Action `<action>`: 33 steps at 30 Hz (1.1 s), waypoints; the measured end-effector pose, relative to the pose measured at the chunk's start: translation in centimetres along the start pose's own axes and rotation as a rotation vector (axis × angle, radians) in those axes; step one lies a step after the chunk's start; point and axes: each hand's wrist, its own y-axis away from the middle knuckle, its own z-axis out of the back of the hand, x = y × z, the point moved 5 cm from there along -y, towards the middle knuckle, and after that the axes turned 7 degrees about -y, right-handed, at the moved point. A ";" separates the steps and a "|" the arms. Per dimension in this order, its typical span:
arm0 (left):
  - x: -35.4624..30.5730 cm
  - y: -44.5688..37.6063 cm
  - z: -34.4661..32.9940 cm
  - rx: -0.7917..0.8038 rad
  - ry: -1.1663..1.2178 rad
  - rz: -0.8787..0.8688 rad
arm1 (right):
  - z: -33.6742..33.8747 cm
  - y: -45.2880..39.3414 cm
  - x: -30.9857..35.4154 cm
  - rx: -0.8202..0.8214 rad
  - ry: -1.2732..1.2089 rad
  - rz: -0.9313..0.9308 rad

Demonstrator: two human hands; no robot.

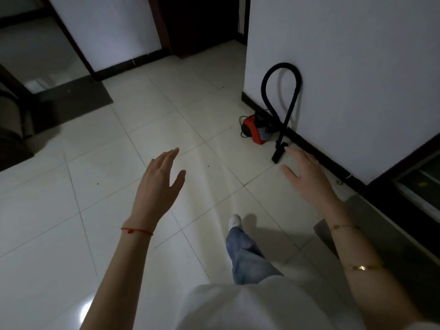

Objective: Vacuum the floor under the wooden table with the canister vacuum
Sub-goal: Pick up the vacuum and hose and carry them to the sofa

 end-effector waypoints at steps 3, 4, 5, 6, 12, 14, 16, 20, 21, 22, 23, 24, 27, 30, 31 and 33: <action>1.2 -6.9 -1.5 0.018 -0.012 -0.010 | -1.2 -6.9 -0.5 -0.016 0.002 0.010; 1.6 -9.6 -1.8 0.020 -0.009 -0.016 | -1.5 -9.4 -0.6 -0.018 -0.008 0.004; 1.9 -12.2 -2.0 0.018 -0.004 -0.024 | -1.7 -11.7 -0.6 -0.016 -0.020 -0.003; 2.1 -15.2 -2.2 0.016 0.001 -0.033 | -1.7 -14.4 -0.6 -0.017 -0.036 -0.011; 3.2 -30.6 -3.0 -0.004 0.014 -0.071 | -1.4 -29.1 0.2 -0.065 -0.056 0.003; 3.8 -34.8 -3.4 -0.007 0.025 -0.082 | -1.6 -33.1 -0.1 -0.064 -0.048 -0.007; 4.4 -39.1 -4.2 -0.001 0.033 -0.099 | -1.9 -37.0 -0.6 -0.077 -0.037 -0.020; 5.3 -48.4 -6.9 0.032 0.076 -0.163 | -2.3 -44.2 -2.1 -0.129 -0.016 -0.066; 5.5 -50.9 -7.7 0.038 0.083 -0.184 | -2.5 -46.0 -2.5 -0.145 -0.016 -0.075; 5.7 -53.5 -8.6 0.046 0.088 -0.206 | -2.7 -47.9 -2.9 -0.167 -0.017 -0.080; 5.8 -56.1 -9.5 0.057 0.094 -0.232 | -3.0 -49.8 -3.3 -0.189 -0.016 -0.082; 5.9 -58.8 -10.3 0.068 0.100 -0.265 | -3.3 -51.7 -3.6 -0.211 -0.013 -0.090; 5.7 -66.5 -12.3 0.094 0.118 -0.376 | -3.9 -57.0 -4.9 -0.257 -0.008 -0.171; 4.9 -73.5 -13.6 0.102 0.129 -0.467 | -4.5 -61.2 -5.6 -0.310 -0.018 -0.225; 4.6 -75.5 -14.1 0.108 0.125 -0.496 | -4.6 -62.4 -5.7 -0.342 -0.028 -0.251; 4.1 -79.0 -15.0 0.135 0.127 -0.545 | -4.9 -64.4 -5.8 -0.400 -0.041 -0.319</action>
